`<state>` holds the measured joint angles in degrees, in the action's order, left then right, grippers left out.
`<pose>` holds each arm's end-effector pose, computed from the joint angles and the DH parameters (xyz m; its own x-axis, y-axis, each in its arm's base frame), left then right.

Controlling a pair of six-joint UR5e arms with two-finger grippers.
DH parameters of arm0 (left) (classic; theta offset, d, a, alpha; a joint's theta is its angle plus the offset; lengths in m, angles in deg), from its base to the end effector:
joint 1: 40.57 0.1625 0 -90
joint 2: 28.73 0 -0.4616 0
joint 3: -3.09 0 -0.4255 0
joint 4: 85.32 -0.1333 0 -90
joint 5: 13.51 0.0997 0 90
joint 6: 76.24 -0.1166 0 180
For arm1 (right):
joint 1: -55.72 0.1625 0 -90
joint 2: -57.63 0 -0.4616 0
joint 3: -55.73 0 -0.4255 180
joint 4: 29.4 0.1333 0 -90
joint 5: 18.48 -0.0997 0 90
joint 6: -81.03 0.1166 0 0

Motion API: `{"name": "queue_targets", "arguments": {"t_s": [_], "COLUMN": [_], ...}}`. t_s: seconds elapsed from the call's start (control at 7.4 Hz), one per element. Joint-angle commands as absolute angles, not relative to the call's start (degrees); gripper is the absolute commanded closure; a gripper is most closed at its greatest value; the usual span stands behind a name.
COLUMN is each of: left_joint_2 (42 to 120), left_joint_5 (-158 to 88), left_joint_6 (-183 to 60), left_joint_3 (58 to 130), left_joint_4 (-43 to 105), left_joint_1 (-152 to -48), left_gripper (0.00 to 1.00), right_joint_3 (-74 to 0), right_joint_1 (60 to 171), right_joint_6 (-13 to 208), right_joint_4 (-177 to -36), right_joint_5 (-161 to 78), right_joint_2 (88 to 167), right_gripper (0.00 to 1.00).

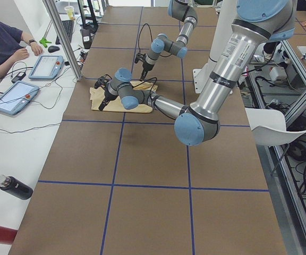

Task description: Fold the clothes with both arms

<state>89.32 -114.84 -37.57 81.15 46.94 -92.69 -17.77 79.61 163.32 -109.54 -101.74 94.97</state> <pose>0.3890 -0.6799 0.4269 0.7253 0.3145 -0.6125 0.1680 0.7819 0.6004 -0.7296 -0.4839 0.2001 0.6935 0.1615 0.7021 -0.3899 0.9036 0.1773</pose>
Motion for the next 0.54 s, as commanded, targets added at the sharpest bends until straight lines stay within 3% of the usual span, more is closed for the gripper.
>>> {"name": "queue_targets", "arguments": {"t_s": [0.0, 0.41], "left_joint_2": [89.3, 89.0], "left_joint_5": [-114.8, -114.8], "left_joint_6": [-37.6, -37.6], "left_joint_3": [81.1, 81.2], "left_joint_4": [47.0, 47.2], "left_joint_1": [-92.7, -92.6], "left_gripper": [0.0, 0.0], "right_joint_3": [-16.2, -15.1], "right_joint_1": [78.9, 78.5], "right_joint_6": [163.5, 163.5], "right_joint_4": [-109.5, -109.5], "right_joint_5": [-100.8, -100.5], "right_joint_2": [93.7, 93.7], "right_gripper": [0.55, 0.59]}}
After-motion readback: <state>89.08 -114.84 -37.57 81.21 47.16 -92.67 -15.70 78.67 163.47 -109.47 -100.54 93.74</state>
